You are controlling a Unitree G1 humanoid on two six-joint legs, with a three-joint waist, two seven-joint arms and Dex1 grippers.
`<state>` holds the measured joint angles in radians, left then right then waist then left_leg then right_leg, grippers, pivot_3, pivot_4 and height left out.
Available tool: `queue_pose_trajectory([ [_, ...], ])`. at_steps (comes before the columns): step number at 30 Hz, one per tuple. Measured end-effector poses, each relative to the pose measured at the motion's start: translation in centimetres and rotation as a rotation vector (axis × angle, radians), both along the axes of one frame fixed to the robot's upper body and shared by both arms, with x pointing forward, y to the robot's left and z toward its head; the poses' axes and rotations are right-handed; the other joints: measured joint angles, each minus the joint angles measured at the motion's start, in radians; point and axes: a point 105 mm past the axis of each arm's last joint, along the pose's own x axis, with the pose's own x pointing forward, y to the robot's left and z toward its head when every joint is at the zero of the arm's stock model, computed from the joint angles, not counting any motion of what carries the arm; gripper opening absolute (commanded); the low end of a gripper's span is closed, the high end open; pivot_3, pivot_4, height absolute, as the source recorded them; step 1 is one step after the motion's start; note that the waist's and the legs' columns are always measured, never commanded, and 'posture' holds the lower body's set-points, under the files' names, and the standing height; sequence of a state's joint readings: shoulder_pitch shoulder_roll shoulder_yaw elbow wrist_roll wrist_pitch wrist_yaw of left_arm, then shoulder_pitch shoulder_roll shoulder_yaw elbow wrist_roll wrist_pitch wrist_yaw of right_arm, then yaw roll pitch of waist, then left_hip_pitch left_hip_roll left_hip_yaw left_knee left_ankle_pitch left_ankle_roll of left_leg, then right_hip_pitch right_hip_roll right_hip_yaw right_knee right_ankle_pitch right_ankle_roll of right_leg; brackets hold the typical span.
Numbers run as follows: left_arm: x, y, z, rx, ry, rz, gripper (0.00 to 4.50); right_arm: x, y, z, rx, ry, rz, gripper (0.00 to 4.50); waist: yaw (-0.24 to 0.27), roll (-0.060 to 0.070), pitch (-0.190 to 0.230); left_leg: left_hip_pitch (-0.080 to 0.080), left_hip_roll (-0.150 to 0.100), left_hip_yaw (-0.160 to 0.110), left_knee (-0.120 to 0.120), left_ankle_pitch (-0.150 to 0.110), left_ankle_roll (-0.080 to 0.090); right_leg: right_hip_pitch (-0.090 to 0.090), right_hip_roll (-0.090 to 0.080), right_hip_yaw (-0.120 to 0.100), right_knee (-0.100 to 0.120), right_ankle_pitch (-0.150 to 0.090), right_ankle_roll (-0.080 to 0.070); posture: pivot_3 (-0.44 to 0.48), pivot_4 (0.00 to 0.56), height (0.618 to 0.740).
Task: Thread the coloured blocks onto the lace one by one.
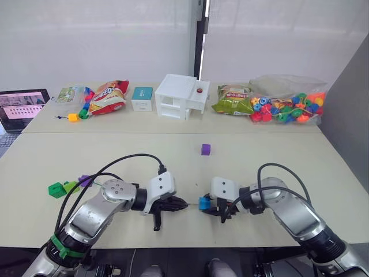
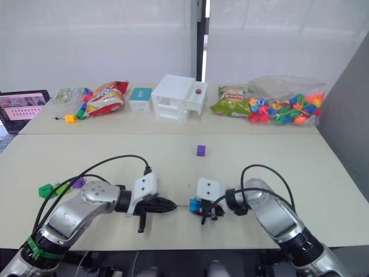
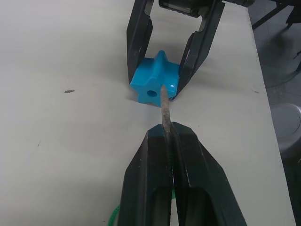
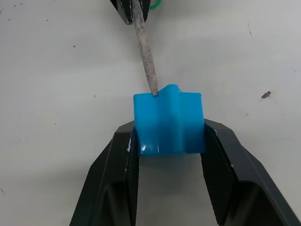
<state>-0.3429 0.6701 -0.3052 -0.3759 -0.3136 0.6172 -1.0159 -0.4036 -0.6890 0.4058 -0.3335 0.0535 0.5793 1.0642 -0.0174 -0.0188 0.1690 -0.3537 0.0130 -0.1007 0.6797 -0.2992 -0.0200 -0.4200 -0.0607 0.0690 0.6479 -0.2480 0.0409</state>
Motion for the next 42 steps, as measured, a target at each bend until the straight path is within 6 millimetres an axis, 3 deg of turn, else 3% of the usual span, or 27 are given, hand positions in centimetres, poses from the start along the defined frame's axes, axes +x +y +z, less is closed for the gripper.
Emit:
queue_pose_trajectory([
  [9, 0.0, -0.4, -0.1, -0.018, 0.002, 0.000, 0.00, -0.1, 0.0, 0.0, 0.001, 0.001, -0.001, 1.34, 0.001, 0.000, 0.000, 0.000, 0.000, 0.000, 0.000, 0.000, 0.000, 0.000, 0.000, 0.000, 0.000, 0.000, 0.000, 0.000, 0.150, 0.740],
  [22, 0.7, -3.2, -0.6, -0.046, 0.014, -0.061, 0.00, -0.2, 0.2, 0.0, 0.001, 0.008, -0.020, 1.34, 0.001, 0.000, 0.000, 0.000, 0.000, 0.000, 0.000, 0.000, 0.000, 0.000, 0.000, 0.000, 0.000, 0.000, 0.000, 0.000, 0.150, 0.740],
  [29, 0.8, -3.5, -0.8, -0.043, 0.012, -0.089, 0.00, -0.2, 0.2, 0.0, 0.001, 0.010, -0.025, 1.34, 0.000, 0.000, 0.000, 0.000, 0.000, 0.000, 0.000, 0.000, 0.000, 0.000, 0.000, 0.000, 0.000, 0.000, 0.000, 0.000, 0.150, 0.740],
  [31, 0.7, -3.1, -0.8, -0.031, 0.009, -0.091, 0.00, -0.2, 0.3, 0.0, 0.002, 0.009, -0.025, 1.34, 0.000, 0.000, 0.000, 0.000, 0.000, 0.000, 0.000, 0.000, 0.000, 0.000, 0.000, 0.000, 0.000, 0.000, 0.000, 0.000, 0.150, 0.740],
  [35, 0.8, -0.4, -0.2, 0.042, -0.012, -0.051, 0.00, -0.2, 0.1, 0.0, 0.001, 0.003, -0.033, 1.34, -0.003, 0.000, 0.000, 0.000, 0.000, 0.000, 0.000, 0.000, 0.000, 0.000, 0.000, 0.000, 0.000, 0.000, 0.000, 0.000, 0.150, 0.740],
  [42, 0.7, 0.8, -0.2, 0.080, -0.002, 0.009, 0.00, -0.2, 0.0, 0.0, -0.001, 0.001, -0.038, 1.34, -0.001, 0.000, 0.000, 0.000, 0.000, 0.000, 0.000, 0.000, 0.000, 0.000, 0.000, 0.000, 0.000, 0.000, 0.000, 0.000, 0.150, 0.740],
])
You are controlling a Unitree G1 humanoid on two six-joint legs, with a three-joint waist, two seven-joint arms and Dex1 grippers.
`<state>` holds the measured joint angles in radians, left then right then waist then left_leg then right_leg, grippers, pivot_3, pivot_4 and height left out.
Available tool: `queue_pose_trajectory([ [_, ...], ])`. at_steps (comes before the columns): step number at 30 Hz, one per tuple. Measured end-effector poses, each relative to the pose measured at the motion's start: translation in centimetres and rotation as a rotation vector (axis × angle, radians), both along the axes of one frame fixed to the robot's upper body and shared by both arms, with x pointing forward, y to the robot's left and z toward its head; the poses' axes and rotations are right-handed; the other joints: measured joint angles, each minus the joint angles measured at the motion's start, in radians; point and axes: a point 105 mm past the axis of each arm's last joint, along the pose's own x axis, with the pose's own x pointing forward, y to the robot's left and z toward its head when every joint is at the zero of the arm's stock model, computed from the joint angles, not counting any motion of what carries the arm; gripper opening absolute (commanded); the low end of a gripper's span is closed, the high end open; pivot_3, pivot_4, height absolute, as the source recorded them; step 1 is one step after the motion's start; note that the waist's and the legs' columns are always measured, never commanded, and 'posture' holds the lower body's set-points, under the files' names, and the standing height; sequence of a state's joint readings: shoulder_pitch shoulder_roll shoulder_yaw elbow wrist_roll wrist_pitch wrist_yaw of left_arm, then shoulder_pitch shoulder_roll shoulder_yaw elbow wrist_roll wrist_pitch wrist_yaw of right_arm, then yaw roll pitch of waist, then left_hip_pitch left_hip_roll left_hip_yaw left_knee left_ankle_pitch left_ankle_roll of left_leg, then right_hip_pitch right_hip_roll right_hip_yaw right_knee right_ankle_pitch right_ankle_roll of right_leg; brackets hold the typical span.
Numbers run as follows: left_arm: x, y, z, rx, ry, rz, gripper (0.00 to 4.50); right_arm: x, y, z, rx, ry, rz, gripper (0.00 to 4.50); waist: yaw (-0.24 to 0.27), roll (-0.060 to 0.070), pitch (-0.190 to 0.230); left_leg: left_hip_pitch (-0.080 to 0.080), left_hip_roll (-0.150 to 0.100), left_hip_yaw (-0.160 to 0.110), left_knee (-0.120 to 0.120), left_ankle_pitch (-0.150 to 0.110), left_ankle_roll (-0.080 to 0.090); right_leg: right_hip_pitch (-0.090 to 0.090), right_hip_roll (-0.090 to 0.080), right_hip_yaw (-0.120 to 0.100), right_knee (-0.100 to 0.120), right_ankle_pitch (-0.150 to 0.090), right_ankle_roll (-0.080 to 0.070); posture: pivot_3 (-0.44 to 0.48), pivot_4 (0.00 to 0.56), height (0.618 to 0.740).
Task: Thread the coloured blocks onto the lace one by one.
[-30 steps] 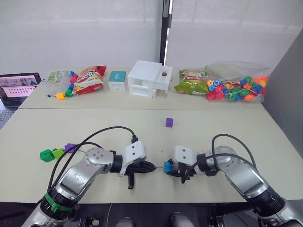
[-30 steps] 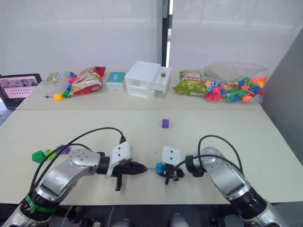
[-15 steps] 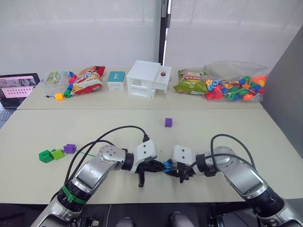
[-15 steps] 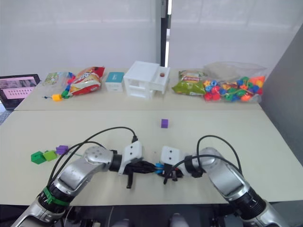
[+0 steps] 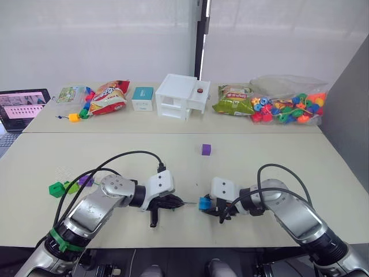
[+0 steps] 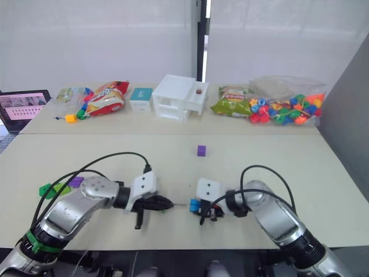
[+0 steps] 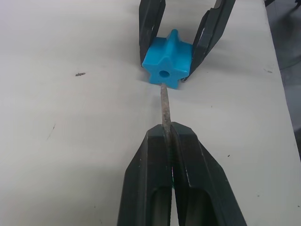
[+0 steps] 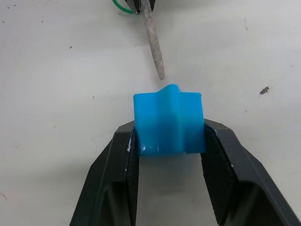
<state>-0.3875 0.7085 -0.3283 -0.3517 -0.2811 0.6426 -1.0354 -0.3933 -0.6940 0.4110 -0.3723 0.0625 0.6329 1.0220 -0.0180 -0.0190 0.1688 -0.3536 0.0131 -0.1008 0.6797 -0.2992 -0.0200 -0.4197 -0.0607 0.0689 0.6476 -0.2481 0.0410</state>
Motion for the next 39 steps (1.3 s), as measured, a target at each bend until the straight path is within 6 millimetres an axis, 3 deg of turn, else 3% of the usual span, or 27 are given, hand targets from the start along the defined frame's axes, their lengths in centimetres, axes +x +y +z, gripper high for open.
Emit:
queue_pose_trajectory([
  [18, 0.0, -0.6, -0.4, -0.033, -0.001, 0.026, 0.00, -0.2, 0.1, 0.0, 0.000, 0.003, 0.001, 1.34, 0.000, 0.000, 0.000, 0.000, 0.000, 0.000, 0.000, 0.000, 0.000, 0.000, 0.000, 0.000, 0.000, 0.000, 0.000, 0.000, 0.150, 0.740],
  [39, 0.6, -2.7, -0.6, -0.042, 0.000, -0.013, 0.00, -0.2, 0.0, 0.1, -0.003, 0.009, -0.014, 1.34, 0.004, 0.000, 0.000, 0.000, 0.000, 0.000, 0.000, 0.000, 0.000, 0.000, 0.000, 0.000, 0.000, 0.000, 0.000, 0.000, 0.150, 0.740],
])
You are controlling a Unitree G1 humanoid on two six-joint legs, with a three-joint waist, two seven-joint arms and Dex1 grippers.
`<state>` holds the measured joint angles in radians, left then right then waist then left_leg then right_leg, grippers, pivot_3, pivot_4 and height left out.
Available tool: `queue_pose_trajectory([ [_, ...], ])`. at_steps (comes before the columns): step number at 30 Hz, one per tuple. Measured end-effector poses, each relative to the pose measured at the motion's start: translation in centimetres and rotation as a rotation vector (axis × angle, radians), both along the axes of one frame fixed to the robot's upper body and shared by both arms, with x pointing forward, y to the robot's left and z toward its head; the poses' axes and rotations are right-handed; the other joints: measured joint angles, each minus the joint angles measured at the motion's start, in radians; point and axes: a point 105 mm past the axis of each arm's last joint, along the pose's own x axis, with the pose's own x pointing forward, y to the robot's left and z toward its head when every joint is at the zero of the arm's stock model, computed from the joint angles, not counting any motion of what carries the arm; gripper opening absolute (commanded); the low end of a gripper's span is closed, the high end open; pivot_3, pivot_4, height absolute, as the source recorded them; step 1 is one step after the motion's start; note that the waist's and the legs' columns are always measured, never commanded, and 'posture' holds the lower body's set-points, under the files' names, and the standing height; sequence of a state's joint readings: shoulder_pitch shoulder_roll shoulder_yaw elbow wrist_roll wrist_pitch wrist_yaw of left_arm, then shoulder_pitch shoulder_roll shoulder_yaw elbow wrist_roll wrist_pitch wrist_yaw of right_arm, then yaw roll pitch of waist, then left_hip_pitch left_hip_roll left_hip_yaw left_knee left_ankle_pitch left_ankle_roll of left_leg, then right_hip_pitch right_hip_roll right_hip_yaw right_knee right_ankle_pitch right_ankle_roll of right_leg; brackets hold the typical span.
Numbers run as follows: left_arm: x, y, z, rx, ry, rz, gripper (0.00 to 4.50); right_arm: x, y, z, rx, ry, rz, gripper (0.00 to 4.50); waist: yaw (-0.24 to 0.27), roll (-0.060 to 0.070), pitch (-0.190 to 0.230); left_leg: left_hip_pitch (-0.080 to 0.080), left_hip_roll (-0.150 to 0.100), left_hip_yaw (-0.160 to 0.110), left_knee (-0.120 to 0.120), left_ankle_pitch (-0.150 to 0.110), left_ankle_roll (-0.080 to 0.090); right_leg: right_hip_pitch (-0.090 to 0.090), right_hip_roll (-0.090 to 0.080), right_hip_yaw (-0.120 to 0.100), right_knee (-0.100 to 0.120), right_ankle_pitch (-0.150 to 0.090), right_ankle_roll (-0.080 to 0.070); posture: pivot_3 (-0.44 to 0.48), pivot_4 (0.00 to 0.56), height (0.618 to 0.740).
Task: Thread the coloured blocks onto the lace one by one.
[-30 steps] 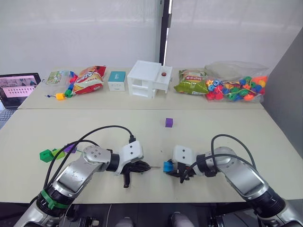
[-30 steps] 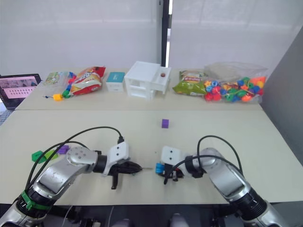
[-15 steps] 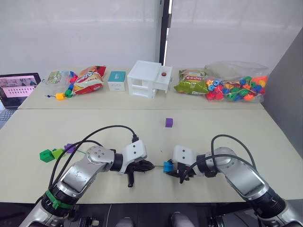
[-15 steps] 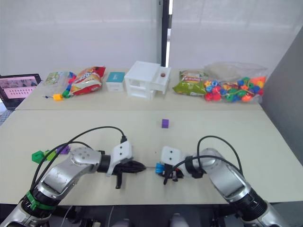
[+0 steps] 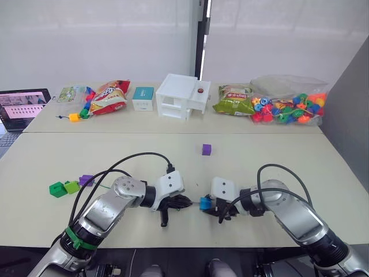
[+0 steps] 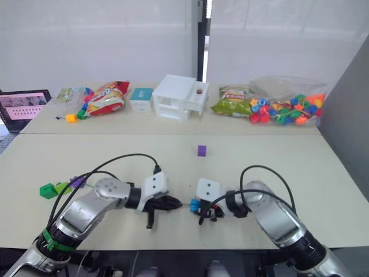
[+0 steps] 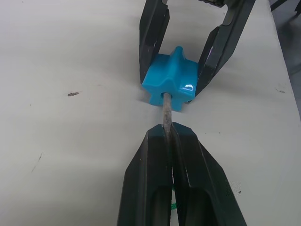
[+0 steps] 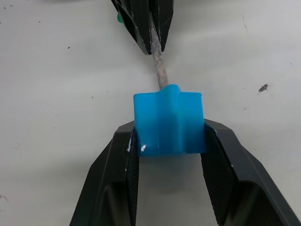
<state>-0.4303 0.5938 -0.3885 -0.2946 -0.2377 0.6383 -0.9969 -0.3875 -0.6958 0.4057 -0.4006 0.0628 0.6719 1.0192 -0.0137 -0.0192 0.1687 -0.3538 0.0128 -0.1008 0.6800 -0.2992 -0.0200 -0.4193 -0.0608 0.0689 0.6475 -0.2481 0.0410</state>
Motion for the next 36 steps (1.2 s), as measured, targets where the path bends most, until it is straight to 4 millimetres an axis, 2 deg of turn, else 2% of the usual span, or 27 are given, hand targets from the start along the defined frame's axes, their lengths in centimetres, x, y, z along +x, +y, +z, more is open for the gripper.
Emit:
queue_pose_trajectory([
  [15, 0.5, -0.9, -0.1, -0.034, 0.032, -0.005, 0.00, 0.2, -0.7, 0.0, -0.011, 0.004, -0.030, 1.34, 0.001, 0.000, 0.000, 0.000, 0.000, 0.000, 0.001, 0.000, 0.000, 0.001, 0.000, 0.000, 0.000, 0.000, 0.000, 0.000, 0.150, 0.740],
  [36, 0.2, 0.4, -1.0, -0.078, -0.009, -0.034, 0.00, 0.4, -0.3, -0.1, -0.007, 0.035, 0.057, 1.34, -0.008, 0.000, 0.000, 0.001, 0.000, 0.000, -0.001, 0.000, 0.000, 0.000, 0.000, 0.000, 0.000, 0.000, 0.000, 0.000, 0.150, 0.740],
])
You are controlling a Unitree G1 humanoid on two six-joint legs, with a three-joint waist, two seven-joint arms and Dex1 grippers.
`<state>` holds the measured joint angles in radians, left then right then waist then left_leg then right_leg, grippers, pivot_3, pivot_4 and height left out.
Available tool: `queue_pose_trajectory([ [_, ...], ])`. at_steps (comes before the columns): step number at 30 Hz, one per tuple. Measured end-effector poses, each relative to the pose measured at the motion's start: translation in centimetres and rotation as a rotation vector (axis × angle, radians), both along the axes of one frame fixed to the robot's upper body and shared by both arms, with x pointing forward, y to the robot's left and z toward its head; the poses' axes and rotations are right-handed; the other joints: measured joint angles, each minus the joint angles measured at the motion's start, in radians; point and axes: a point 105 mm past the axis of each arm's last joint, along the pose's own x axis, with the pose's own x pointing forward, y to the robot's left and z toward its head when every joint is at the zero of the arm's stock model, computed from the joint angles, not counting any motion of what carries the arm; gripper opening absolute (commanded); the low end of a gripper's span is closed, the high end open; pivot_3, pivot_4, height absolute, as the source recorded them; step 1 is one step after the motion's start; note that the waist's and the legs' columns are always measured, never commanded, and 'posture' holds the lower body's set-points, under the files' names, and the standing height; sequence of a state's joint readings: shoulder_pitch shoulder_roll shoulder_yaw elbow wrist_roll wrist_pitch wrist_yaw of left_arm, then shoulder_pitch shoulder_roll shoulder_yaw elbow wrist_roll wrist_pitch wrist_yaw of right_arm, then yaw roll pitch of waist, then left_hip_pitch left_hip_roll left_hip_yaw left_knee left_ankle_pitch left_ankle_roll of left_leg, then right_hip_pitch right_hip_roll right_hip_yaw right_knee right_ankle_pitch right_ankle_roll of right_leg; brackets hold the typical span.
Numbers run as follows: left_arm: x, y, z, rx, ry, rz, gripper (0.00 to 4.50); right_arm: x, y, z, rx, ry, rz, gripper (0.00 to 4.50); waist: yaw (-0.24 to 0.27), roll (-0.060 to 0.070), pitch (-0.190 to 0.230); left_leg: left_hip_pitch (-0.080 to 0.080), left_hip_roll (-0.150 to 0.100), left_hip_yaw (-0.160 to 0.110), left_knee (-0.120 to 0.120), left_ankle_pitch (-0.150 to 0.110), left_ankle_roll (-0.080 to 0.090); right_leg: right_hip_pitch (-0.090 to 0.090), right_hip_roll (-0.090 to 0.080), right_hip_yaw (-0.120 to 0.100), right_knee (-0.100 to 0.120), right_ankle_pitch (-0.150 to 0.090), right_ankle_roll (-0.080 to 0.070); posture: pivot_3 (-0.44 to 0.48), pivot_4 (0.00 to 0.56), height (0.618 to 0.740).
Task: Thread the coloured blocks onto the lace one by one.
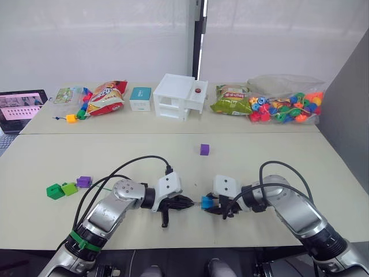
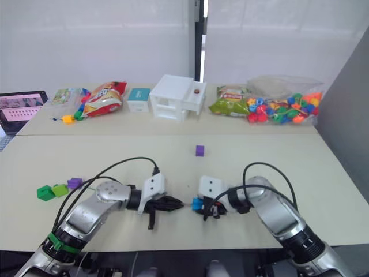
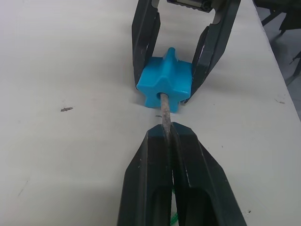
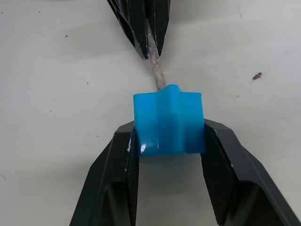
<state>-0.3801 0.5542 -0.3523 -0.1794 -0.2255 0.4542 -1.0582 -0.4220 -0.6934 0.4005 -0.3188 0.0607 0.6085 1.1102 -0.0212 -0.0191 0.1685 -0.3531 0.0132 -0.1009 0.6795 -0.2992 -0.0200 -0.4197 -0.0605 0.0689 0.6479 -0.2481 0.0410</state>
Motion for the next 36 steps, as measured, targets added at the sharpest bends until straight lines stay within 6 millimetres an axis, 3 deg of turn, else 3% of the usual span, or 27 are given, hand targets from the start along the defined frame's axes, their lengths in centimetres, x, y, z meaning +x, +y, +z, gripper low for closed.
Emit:
queue_pose_trajectory([
  [36, 0.24, -0.65, -0.65, -0.001, -0.063, -0.038, 0.00, -0.23, 0.94, -0.02, 0.000, -0.003, 0.019, 1.34, -0.019, 0.000, 0.000, 0.000, 0.000, 0.000, 0.000, 0.000, 0.000, 0.000, 0.000, 0.000, 0.001, 0.000, 0.000, 0.000, 0.150, 0.740],
])
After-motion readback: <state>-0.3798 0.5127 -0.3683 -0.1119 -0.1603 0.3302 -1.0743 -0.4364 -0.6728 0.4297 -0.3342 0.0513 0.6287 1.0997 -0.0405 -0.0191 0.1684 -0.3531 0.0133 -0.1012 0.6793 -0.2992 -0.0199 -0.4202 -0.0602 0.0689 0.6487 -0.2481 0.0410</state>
